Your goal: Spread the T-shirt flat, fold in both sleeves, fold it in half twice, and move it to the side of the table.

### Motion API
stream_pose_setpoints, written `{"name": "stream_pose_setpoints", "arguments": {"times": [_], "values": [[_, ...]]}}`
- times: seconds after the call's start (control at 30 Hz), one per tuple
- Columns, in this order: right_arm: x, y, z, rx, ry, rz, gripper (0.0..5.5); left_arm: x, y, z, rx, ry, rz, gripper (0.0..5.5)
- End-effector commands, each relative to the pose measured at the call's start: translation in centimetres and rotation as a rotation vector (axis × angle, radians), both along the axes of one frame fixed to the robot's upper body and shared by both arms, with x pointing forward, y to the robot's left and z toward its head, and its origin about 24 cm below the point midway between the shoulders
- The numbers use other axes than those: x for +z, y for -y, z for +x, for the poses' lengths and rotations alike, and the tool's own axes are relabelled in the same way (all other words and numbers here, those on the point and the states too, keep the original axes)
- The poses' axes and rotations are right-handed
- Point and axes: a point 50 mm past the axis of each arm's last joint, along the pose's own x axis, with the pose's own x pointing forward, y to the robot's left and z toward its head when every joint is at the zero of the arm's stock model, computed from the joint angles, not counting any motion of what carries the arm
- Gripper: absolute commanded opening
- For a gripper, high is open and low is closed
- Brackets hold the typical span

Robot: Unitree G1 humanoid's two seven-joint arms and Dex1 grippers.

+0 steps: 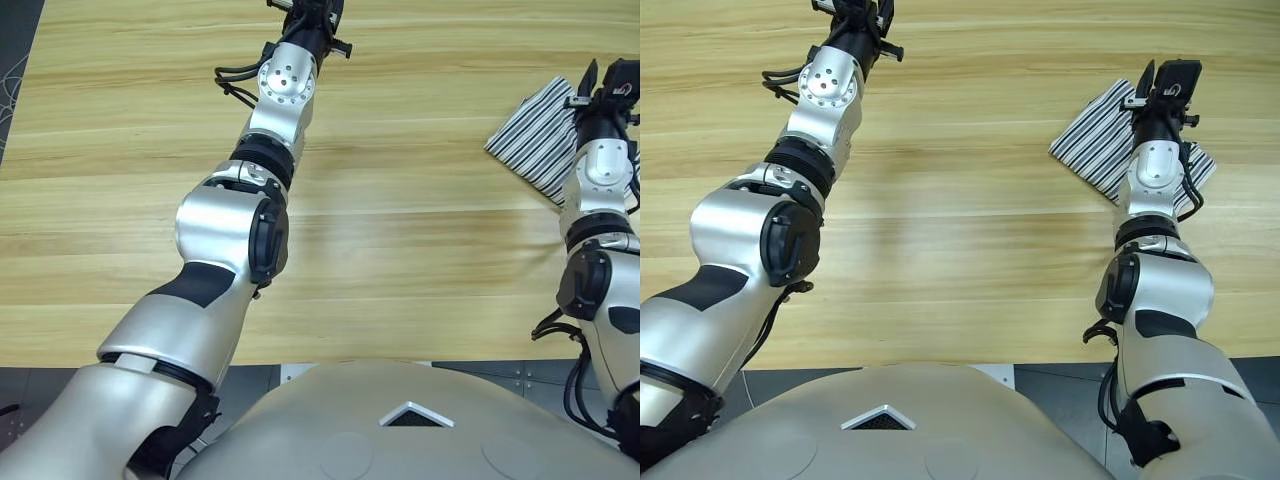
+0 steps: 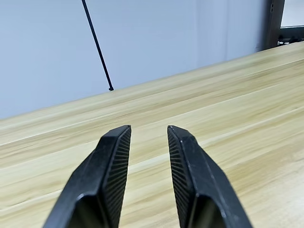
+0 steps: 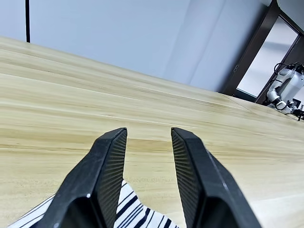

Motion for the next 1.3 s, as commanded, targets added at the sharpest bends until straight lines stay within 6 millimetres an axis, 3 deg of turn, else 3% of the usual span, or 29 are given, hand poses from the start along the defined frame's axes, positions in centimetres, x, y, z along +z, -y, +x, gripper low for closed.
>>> {"name": "stream_pose_setpoints", "arguments": {"times": [0.03,0.4,1.3], "values": [[0.3,-0.4,0.5,0.004,-0.005,0.009,1.71,0.2,-0.2,0.2,0.009,-0.003,0.012,1.43],[-0.1,2.0,-1.0,-0.063,-0.004,0.005,1.71,0.3,2.4,-0.2,-0.055,-0.011,0.009,1.43],[-0.4,2.4,-1.4,-0.069,-0.018,-0.003,1.71,0.3,2.8,-0.2,-0.067,-0.012,0.011,1.43]]}}
